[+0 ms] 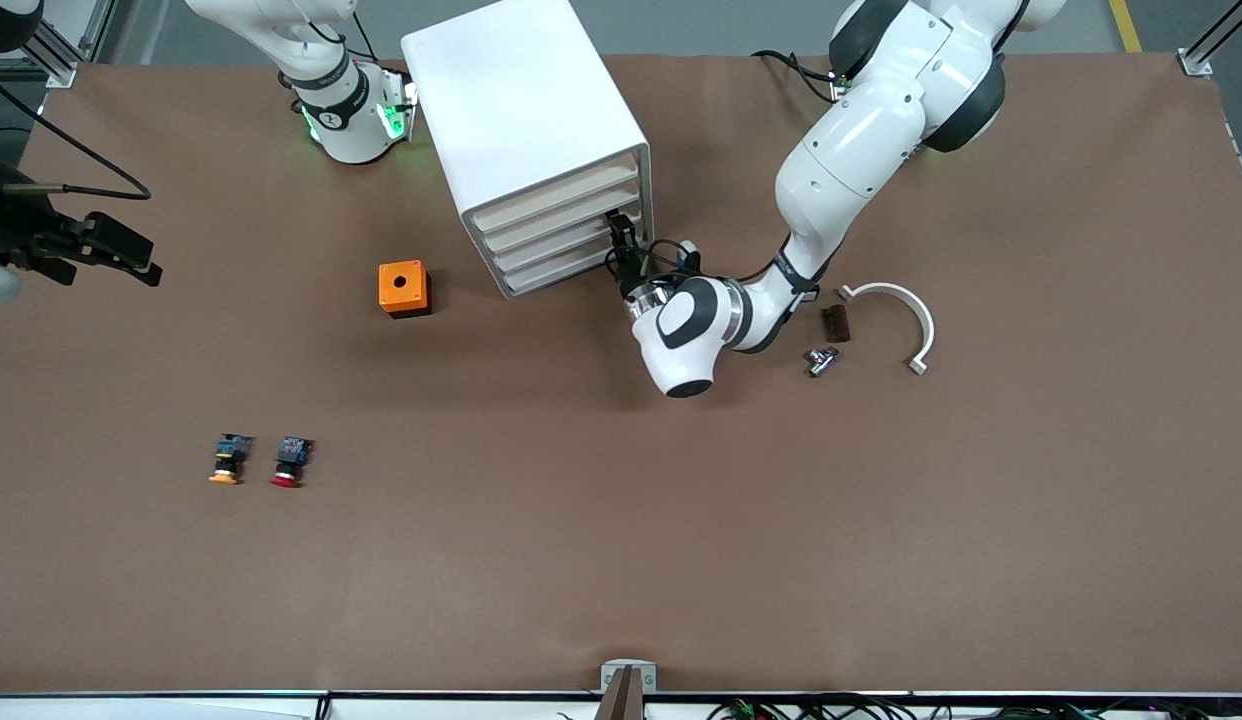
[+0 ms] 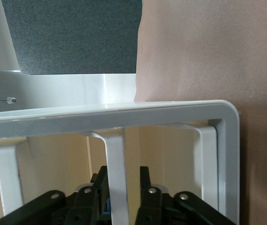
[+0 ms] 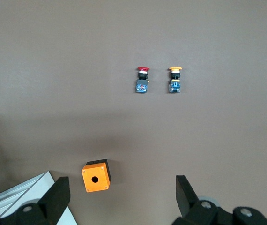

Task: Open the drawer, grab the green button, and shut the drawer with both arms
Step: 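Grasp the drawer handle with the left gripper, then pull the drawer open with the left gripper while the right gripper reaches over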

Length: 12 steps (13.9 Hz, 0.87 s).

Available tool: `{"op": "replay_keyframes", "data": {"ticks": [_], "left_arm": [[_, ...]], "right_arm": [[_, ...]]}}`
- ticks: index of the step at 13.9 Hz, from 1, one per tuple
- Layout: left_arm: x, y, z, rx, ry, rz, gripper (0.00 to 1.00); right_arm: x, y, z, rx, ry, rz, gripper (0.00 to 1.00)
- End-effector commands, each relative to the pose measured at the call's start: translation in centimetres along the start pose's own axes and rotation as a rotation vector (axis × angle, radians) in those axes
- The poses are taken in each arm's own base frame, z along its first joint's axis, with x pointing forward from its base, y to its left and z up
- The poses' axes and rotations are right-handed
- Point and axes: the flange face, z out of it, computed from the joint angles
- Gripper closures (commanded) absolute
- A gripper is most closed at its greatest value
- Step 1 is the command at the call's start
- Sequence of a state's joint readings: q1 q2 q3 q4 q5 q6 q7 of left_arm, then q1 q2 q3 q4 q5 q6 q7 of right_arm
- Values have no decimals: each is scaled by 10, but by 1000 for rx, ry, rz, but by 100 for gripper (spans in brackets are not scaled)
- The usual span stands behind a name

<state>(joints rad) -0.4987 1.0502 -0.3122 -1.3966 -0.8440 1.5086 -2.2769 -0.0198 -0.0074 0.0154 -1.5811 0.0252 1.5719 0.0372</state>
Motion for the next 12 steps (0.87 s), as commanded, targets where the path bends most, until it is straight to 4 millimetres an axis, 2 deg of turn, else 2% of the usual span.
{"op": "replay_keyframes", "data": {"ticks": [1, 5, 10, 12], "left_arm": [[-2, -2, 1, 18, -2, -10, 80], [1, -1, -8, 18, -16, -13, 88], [6, 1, -23, 14, -42, -17, 91], [13, 3, -40, 13, -70, -19, 91]], "right_arm": [[-8, 3, -5, 13, 3, -5, 0], [-8, 3, -5, 14, 3, -5, 0], [-8, 3, -5, 13, 3, -5, 0], [-7, 4, -4, 13, 2, -3, 0]]}}
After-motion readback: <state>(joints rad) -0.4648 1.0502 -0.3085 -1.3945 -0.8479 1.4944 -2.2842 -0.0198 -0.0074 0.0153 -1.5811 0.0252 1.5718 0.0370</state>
